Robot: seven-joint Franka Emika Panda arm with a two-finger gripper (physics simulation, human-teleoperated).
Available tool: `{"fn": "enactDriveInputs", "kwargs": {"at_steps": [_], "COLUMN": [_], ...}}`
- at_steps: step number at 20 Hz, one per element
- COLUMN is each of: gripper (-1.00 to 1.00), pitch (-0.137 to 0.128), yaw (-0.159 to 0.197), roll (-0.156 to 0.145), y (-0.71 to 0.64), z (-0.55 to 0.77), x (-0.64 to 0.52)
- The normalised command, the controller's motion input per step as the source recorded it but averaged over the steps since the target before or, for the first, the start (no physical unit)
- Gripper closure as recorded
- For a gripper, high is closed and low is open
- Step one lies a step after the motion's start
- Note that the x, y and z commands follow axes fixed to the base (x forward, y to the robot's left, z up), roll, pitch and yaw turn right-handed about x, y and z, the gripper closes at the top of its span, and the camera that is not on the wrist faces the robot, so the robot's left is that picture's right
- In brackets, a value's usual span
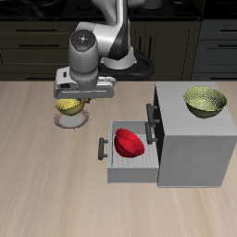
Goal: Place the yellow bowl on the plate
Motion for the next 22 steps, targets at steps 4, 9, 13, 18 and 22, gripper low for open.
{"fn": "enactDriveInputs", "kwargs": {"at_steps": [4,9,13,18,22], "gripper": [1.00,1.00,1.00,1.00,-1.00], "pitch": [0.041,0.013,0.006,0.043,0.063], "yaw": [0.013,0.004,0.000,0.010,-0.034], "roll": [-0.059,-0.036,-0.001,-0.002,-0.047], "y": [-0.16,-0.13,0.02,0.03,-0.03], "z": [-0.19,-0.13,-0.11,-0.25,-0.18], "x": [-0.16,-0.15,-0.05,0.00,0.00]}}
